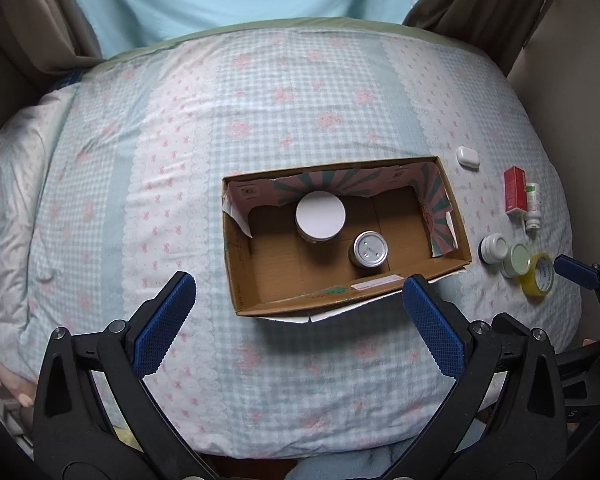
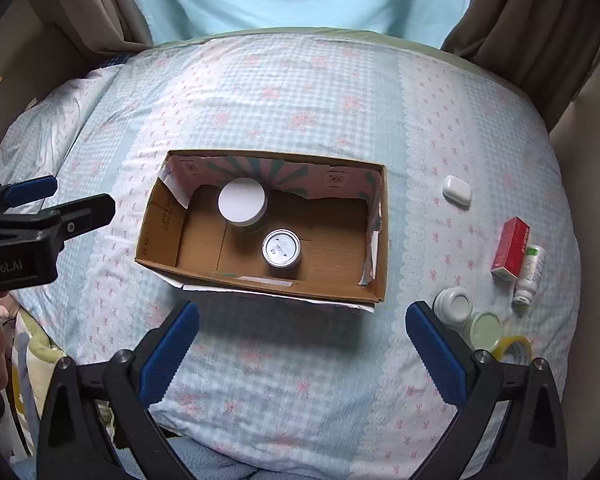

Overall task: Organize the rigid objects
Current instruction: 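Lift both tools away from the box toward the remaining items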

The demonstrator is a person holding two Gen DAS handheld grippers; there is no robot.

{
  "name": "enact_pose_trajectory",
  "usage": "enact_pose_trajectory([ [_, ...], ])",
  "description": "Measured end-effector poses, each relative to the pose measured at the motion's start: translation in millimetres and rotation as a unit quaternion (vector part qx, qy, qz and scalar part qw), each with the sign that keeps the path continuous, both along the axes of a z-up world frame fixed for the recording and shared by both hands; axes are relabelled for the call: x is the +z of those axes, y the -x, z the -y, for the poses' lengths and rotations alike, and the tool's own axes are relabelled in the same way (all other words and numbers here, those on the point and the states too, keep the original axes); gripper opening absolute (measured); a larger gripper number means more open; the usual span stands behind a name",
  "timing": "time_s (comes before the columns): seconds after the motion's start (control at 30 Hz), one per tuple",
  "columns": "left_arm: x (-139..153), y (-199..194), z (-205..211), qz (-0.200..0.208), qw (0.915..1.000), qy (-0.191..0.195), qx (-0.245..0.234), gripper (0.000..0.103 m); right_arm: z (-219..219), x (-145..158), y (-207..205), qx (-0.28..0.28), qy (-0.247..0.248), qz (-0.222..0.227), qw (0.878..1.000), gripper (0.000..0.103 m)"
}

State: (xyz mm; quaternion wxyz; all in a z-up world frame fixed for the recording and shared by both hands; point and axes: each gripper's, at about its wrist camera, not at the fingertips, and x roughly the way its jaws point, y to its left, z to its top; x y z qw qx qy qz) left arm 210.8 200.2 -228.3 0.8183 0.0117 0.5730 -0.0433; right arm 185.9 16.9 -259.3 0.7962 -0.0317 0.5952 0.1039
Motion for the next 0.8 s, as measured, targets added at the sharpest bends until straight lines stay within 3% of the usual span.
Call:
enact_pose_trajectory([
  [0.27, 11.8, 38.4, 58.2, 0.020, 0.9987, 0.037, -0.027, 0.103, 63.4, 32.6, 59.9, -0.084, 0.043, 0.035, 0.995, 0.103],
  [0.43, 11.8, 59.5, 114.0, 0.031, 0.9975, 0.036, -0.051, 0.103, 121.8, 35.6, 84.3, -0.117, 0.036, 0.042, 0.992, 0.103],
  [0.67, -9.8, 87.2, 199.0, 0.027, 0.9982, 0.043, -0.030, 0.103, 209.0, 21.9, 102.3, -0.121, 0.039, 0.055, 0.990, 0.103],
  [0.8, -33.1, 96.9, 249.5, 0.028, 0.9989, 0.016, -0.034, 0.103, 251.7, -0.6, 109.7, -0.111, 0.039, 0.054, 0.992, 0.103],
])
